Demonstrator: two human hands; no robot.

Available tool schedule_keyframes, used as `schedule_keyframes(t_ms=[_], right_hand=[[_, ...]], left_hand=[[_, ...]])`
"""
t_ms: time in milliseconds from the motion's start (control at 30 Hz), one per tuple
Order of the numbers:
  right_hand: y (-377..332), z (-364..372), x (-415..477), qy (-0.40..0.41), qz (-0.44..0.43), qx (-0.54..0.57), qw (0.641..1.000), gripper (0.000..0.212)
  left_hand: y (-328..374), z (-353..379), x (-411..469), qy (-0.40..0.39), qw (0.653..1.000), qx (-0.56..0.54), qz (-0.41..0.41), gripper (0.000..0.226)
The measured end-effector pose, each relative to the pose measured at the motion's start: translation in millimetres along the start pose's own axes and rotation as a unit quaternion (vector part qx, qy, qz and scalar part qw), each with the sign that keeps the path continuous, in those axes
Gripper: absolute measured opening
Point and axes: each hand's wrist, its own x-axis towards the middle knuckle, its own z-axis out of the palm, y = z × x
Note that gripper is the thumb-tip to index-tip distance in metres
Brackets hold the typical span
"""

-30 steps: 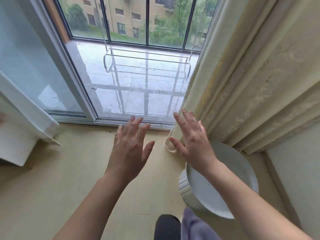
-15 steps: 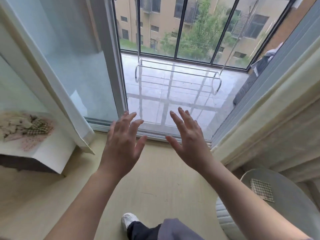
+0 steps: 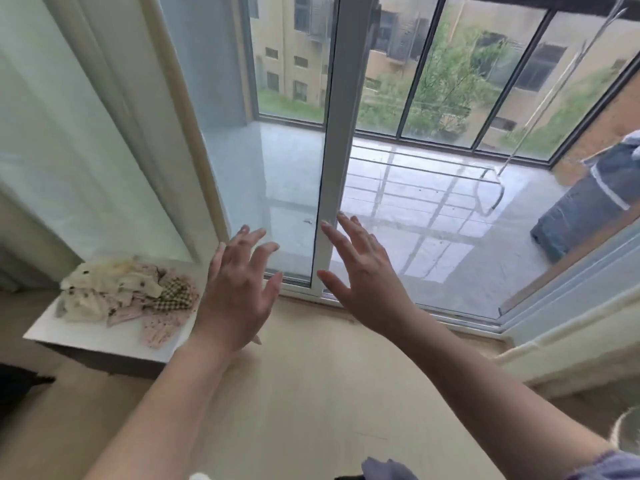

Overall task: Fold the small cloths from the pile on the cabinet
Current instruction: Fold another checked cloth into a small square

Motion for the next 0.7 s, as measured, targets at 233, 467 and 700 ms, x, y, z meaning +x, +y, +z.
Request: schedule_keyframes(t_ms=[233, 467, 700], right_hand=[[-110.1, 94.4, 81.1, -0.004, 0.036, 0.014, 0.999, 0.064], [-173.7, 172.2, 137.1, -0.062, 0.032, 0.013, 0.997, 0.063], [-213.1, 254.2, 179.8, -0.100, 0.048, 0.005, 0.994, 0.062]], left_hand=[[-164.3, -61.6, 17.9, -0.050, 0.998, 0.011, 0.042, 0.036], [-295.3, -93.2, 9.7, -0.054, 0.997, 0.039, 0.034, 0.031], [-413.9, -92.2, -9.9, -0.121, 0.990, 0.079, -0.001, 0.039]])
